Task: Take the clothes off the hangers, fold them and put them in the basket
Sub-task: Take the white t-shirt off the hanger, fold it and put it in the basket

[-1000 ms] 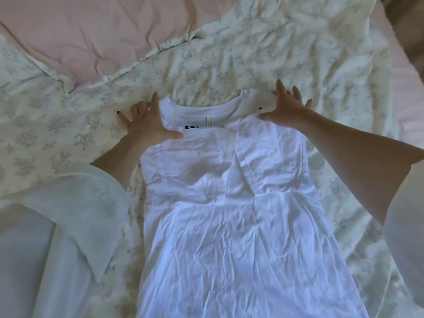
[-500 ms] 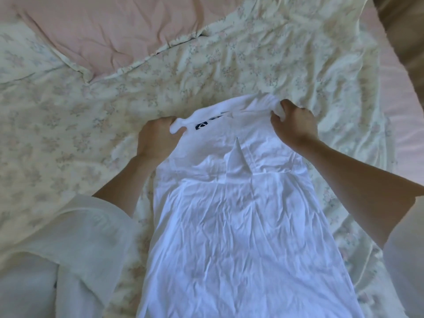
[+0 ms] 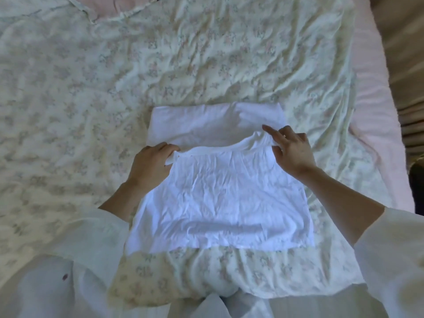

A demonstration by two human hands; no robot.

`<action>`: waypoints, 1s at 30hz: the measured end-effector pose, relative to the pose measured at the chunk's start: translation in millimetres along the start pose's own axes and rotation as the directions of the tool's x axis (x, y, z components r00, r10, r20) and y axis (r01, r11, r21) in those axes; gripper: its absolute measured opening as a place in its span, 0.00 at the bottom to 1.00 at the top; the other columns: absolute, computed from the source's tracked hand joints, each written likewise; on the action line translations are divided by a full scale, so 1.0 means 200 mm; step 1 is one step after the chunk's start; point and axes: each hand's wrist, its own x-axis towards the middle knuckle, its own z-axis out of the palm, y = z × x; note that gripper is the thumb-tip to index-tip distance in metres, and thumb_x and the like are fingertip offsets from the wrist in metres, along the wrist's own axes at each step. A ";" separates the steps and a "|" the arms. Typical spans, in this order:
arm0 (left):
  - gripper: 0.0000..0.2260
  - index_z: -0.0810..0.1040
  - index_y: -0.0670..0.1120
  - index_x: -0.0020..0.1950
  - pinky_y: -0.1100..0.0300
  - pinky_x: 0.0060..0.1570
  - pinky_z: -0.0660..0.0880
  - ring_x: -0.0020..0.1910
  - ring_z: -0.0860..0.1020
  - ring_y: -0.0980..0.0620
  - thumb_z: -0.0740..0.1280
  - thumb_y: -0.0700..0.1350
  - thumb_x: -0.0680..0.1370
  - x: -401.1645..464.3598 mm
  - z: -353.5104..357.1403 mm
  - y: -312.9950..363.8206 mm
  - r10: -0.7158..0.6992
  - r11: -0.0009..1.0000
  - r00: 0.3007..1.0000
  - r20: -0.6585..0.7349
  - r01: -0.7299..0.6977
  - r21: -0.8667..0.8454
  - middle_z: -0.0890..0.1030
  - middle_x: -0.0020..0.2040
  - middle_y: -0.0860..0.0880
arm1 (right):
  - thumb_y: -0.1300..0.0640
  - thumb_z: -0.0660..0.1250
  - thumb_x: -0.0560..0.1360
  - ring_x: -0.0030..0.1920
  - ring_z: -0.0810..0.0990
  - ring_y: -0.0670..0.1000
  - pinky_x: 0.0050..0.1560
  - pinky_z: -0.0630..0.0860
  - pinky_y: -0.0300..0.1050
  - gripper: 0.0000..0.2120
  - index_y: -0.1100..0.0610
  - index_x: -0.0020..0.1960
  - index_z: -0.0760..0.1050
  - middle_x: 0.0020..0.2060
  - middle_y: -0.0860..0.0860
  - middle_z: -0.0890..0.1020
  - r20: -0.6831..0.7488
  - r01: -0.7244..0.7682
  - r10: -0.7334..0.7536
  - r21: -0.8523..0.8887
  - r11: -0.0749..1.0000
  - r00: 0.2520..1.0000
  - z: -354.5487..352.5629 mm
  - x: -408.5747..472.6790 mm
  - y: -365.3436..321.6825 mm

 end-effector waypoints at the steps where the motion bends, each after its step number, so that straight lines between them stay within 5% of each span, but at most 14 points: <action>1: 0.16 0.78 0.45 0.51 0.52 0.33 0.77 0.31 0.80 0.39 0.72 0.31 0.66 -0.06 0.01 0.02 -0.001 1.000 1.000 0.017 0.001 0.002 0.82 0.43 0.44 | 0.57 0.53 0.71 0.36 0.79 0.59 0.45 0.73 0.53 0.24 0.53 0.66 0.72 0.41 0.57 0.77 0.011 0.036 -0.036 -0.030 0.999 0.999 0.00 -0.07 0.02; 5: 0.19 0.82 0.42 0.46 0.58 0.30 0.74 0.26 0.78 0.43 0.75 0.28 0.58 -0.22 0.05 0.12 0.038 0.999 0.998 0.049 -0.040 0.037 0.81 0.36 0.46 | 0.59 0.60 0.71 0.34 0.79 0.58 0.45 0.72 0.52 0.21 0.49 0.63 0.74 0.40 0.56 0.76 0.062 0.084 -0.079 -0.085 0.993 0.995 0.03 -0.28 0.04; 8: 0.20 0.83 0.43 0.45 0.60 0.31 0.73 0.26 0.78 0.45 0.77 0.30 0.55 -0.30 0.09 0.15 0.091 0.991 0.982 0.163 -0.105 0.082 0.79 0.35 0.47 | 0.66 0.68 0.65 0.41 0.79 0.59 0.48 0.71 0.55 0.28 0.48 0.64 0.75 0.43 0.56 0.77 0.231 0.041 -0.019 -0.093 0.995 0.973 0.07 -0.41 0.01; 10: 0.16 0.82 0.47 0.53 0.54 0.43 0.74 0.41 0.80 0.44 0.76 0.42 0.66 -0.34 0.12 0.14 0.049 0.993 0.937 0.346 -0.082 0.081 0.79 0.44 0.46 | 0.66 0.69 0.64 0.47 0.78 0.59 0.51 0.71 0.56 0.32 0.47 0.65 0.74 0.48 0.56 0.77 0.354 0.058 -0.020 -0.098 0.993 0.935 0.09 -0.48 -0.03; 13: 0.23 0.78 0.55 0.61 0.53 0.60 0.67 0.59 0.72 0.48 0.62 0.66 0.72 -0.35 0.13 0.14 -0.114 0.981 0.783 0.611 -0.007 0.192 0.73 0.58 0.50 | 0.70 0.70 0.60 0.43 0.79 0.59 0.45 0.74 0.54 0.31 0.49 0.59 0.79 0.46 0.56 0.79 0.389 0.170 -0.141 -0.039 0.985 0.910 0.14 -0.57 -0.03; 15: 0.23 0.81 0.54 0.56 0.55 0.58 0.67 0.57 0.72 0.49 0.58 0.66 0.74 -0.34 0.13 0.15 -0.128 0.987 0.797 0.590 0.046 0.152 0.73 0.56 0.50 | 0.71 0.69 0.61 0.43 0.80 0.59 0.42 0.75 0.53 0.26 0.50 0.54 0.82 0.45 0.56 0.79 0.397 0.158 -0.151 0.014 0.987 0.905 0.15 -0.59 -0.03; 19: 0.21 0.82 0.41 0.37 0.49 0.38 0.77 0.41 0.77 0.42 0.57 0.53 0.74 -0.27 0.16 0.17 -0.080 0.996 0.953 0.293 0.064 0.064 0.77 0.41 0.44 | 0.67 0.62 0.66 0.45 0.79 0.61 0.43 0.76 0.54 0.16 0.57 0.49 0.83 0.45 0.58 0.79 0.271 0.054 -0.079 0.098 0.994 0.959 0.13 -0.48 -0.08; 23: 0.08 0.80 0.40 0.51 0.46 0.50 0.73 0.53 0.73 0.39 0.64 0.41 0.76 -0.04 0.15 0.19 -0.281 0.958 0.945 0.169 0.265 0.112 0.76 0.52 0.40 | 0.66 0.61 0.71 0.56 0.74 0.63 0.53 0.71 0.58 0.19 0.60 0.62 0.75 0.56 0.62 0.76 0.168 -0.075 0.072 0.017 0.997 0.983 0.11 -0.20 -0.11; 27: 0.13 0.74 0.39 0.61 0.46 0.58 0.69 0.64 0.68 0.39 0.62 0.39 0.77 0.18 0.13 0.10 -0.357 0.933 0.930 0.085 0.349 0.089 0.71 0.62 0.39 | 0.63 0.58 0.75 0.70 0.62 0.59 0.67 0.61 0.60 0.26 0.56 0.72 0.59 0.70 0.58 0.64 0.217 -0.185 0.191 -0.048 0.982 0.957 0.09 0.09 -0.08; 30: 0.23 0.65 0.42 0.71 0.45 0.64 0.64 0.72 0.59 0.41 0.63 0.41 0.76 0.32 0.09 0.00 -0.346 0.926 0.925 0.159 0.309 0.217 0.63 0.72 0.42 | 0.61 0.58 0.76 0.76 0.49 0.55 0.73 0.50 0.60 0.33 0.53 0.76 0.47 0.76 0.53 0.52 0.342 -0.227 0.232 -0.056 0.972 0.910 0.09 0.27 -0.02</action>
